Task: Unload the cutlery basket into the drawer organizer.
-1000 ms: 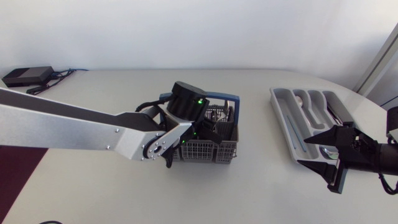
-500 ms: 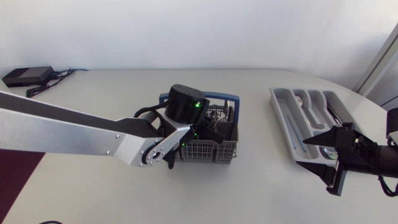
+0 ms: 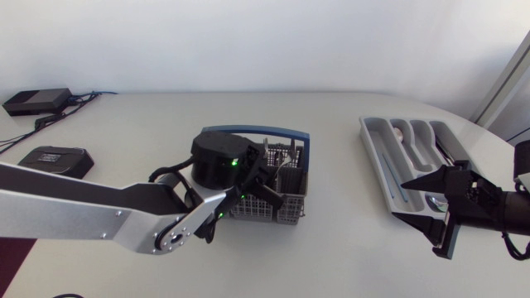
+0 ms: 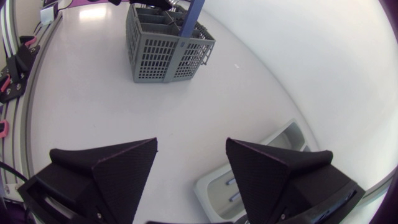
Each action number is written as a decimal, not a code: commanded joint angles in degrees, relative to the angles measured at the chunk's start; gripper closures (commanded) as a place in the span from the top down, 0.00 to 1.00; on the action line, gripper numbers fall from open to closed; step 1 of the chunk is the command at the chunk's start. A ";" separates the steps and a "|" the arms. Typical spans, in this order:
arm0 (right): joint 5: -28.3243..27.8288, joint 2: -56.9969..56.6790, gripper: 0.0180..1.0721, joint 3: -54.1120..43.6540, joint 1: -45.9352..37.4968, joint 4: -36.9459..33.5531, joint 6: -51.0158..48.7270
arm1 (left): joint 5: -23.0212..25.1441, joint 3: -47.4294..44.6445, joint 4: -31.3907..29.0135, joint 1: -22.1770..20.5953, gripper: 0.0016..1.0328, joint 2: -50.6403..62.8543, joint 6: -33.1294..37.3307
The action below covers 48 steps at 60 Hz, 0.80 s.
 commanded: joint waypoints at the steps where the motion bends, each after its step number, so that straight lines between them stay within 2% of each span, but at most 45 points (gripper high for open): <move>1: -0.48 -1.57 0.76 -2.25 0.60 0.30 1.50 | -0.37 -4.94 2.97 -0.81 0.03 -1.86 2.58; 8: -0.40 -3.07 0.76 -3.13 0.69 0.30 1.85 | -0.37 -8.90 8.59 -2.13 0.03 -3.45 4.52; 21: -0.04 -4.83 0.76 -4.27 1.66 0.30 2.99 | -0.55 -11.18 12.20 -3.18 0.03 -6.70 6.54; 31: 0.57 -6.06 0.76 -4.18 3.68 0.39 5.10 | -0.90 -11.18 12.55 -3.53 0.03 -10.48 8.21; 40: 1.63 -6.85 0.76 -3.74 5.70 0.48 6.60 | -0.81 -10.22 12.55 -2.13 0.03 -14.96 9.09; 44: 1.71 -6.94 0.76 -3.39 6.41 0.48 7.39 | 0.68 -9.43 11.49 -1.60 0.03 -17.86 9.35; 48: 1.89 -7.11 0.76 -2.95 7.11 0.21 8.44 | 3.32 -8.11 7.89 -0.55 0.03 -21.38 8.91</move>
